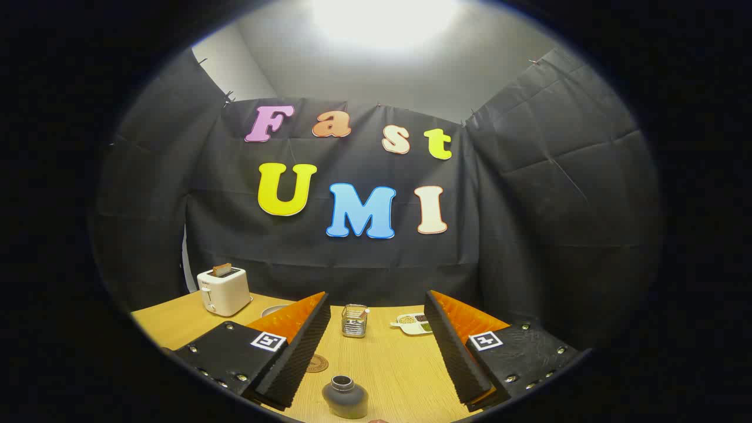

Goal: Take the bottle from table, then pour the juice into the cup, finally place the bottle on the coaster

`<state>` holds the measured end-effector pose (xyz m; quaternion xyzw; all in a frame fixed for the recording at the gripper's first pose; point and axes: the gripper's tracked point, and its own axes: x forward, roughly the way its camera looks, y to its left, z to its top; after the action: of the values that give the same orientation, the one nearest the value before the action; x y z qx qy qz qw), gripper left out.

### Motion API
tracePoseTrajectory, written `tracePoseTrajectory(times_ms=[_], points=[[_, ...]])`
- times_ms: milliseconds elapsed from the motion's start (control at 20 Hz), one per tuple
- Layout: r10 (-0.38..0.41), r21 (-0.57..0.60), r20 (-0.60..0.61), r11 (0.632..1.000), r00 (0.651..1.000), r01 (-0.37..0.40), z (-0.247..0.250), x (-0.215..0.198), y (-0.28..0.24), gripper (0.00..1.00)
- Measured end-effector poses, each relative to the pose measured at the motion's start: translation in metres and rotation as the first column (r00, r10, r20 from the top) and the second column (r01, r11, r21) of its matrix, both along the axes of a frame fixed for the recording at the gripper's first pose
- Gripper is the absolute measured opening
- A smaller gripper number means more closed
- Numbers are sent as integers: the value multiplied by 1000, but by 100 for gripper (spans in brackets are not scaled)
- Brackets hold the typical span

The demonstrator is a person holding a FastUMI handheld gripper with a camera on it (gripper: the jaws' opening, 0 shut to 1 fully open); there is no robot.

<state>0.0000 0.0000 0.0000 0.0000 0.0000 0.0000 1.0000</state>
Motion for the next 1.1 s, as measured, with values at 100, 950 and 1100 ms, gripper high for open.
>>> tracePoseTrajectory(times_ms=[100,950,1100], points=[[4,1,1,1000,1000,-4,1,0,0,98],[27,65,1,998,1000,-27,-1,-9,7,98],[29,60,7,998,1000,-29,1,-11,11,98]])
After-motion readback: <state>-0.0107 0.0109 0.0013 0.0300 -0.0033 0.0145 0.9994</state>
